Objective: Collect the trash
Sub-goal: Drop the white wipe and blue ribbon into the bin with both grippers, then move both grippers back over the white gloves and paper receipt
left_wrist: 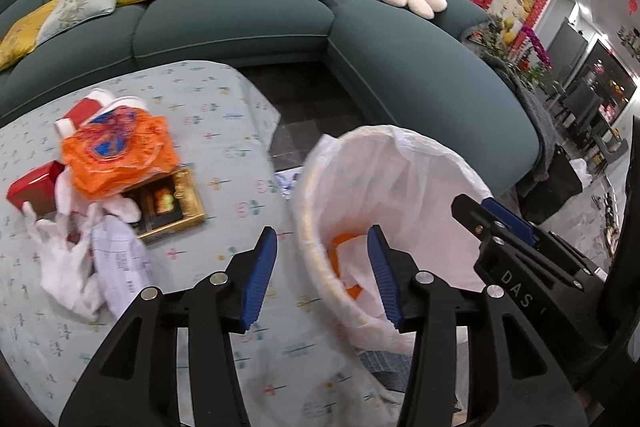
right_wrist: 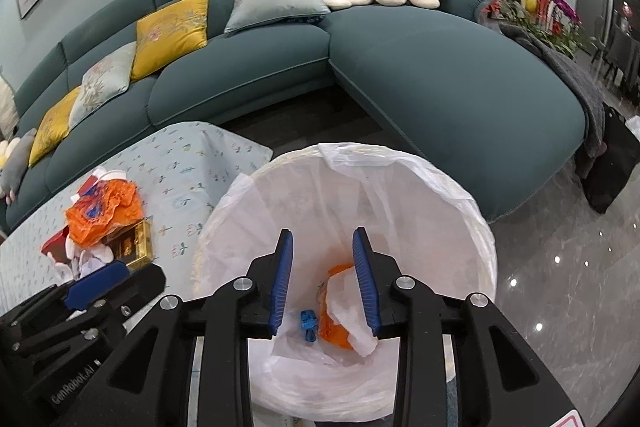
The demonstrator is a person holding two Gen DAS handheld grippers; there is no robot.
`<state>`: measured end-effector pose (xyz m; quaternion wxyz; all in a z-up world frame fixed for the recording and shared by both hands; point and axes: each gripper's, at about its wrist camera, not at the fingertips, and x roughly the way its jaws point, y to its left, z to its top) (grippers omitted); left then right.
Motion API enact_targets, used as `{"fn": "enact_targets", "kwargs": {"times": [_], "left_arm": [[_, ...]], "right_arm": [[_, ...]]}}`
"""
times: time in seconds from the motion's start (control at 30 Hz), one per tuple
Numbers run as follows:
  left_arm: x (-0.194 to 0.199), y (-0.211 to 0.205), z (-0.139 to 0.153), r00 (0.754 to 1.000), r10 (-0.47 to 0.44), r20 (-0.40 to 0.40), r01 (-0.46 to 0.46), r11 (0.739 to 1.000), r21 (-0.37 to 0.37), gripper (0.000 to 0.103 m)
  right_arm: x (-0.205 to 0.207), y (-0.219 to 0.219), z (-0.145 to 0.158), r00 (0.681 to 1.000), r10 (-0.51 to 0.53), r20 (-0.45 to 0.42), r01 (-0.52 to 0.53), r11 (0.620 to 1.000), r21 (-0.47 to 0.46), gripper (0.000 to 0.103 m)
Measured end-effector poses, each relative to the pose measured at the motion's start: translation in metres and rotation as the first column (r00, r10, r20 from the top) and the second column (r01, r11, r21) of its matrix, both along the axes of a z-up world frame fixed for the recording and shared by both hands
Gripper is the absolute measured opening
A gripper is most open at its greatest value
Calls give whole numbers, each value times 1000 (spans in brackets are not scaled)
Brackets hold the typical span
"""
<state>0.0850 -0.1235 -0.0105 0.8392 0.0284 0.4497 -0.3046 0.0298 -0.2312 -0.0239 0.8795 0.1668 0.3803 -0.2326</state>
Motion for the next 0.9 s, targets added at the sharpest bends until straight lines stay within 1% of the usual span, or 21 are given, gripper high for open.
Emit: {"fn": "enact_targets", "kwargs": {"times": [0.07,0.23,0.43,0.5,0.57,0.73,0.8,0.83,0.9], "left_arm": [[3,10,1,1000,24,5,-24,1000,4,46],[10,38,0,996,86,9,-86,996,16,46],[18,76,-5,985,171,9,-171,985,39,47],[22,91,-7,979,202,6,-202,979,43,48],[24,105,-8,972,235,10,-235,971,48,57],[31,134,-14,956,293,3,-292,954,65,62],[34,146,-17,948,319,-4,-318,946,70,67],[36,154,-19,942,336,-7,-335,939,72,73],[39,163,-22,934,357,-11,-356,932,73,75]], "right_arm": [[2,5,0,1000,12,-2,-12,1000,-7,35],[11,24,1,998,59,-12,-59,998,-23,36],[21,51,2,990,137,-22,-137,990,-28,36],[26,63,2,986,166,-27,-167,985,-33,36],[30,77,2,980,197,-31,-198,980,-33,36],[41,108,-3,962,269,-44,-270,962,-25,36],[44,118,-5,955,292,-51,-293,956,-23,36],[46,123,-7,951,304,-53,-306,952,-16,36],[50,131,-9,945,321,-54,-322,947,-5,36]]}}
